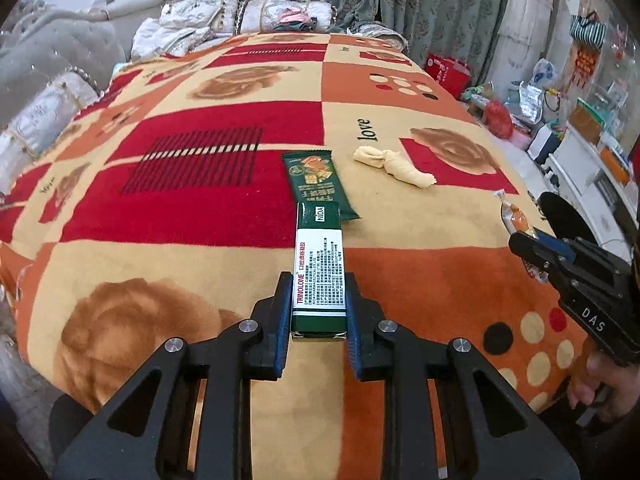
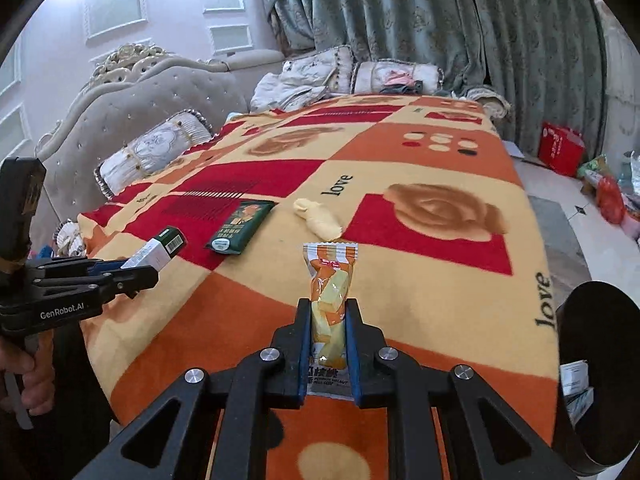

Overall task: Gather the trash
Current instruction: 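Carry the medicine box and snack bar with both tools over the bin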

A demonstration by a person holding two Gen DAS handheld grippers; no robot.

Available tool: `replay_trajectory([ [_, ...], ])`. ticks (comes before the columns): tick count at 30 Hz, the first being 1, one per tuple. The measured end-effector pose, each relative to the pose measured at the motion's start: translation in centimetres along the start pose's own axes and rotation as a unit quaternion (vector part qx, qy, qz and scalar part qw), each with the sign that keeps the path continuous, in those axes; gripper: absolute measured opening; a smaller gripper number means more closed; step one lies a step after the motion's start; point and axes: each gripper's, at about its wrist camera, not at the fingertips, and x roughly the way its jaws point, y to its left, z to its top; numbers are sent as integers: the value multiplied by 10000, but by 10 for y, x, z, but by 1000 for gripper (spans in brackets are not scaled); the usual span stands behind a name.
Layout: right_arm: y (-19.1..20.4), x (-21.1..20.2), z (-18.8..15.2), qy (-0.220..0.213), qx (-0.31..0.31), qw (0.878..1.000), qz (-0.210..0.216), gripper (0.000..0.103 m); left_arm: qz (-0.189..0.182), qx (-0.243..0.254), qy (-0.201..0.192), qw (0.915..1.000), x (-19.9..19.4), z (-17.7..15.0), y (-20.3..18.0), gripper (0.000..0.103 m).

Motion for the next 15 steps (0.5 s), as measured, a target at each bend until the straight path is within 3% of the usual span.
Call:
replay_trajectory([
  [15,-9,-10,0,-203,118,9997,-35,15,106,208,-26,9997,-2,-3,-15,21],
])
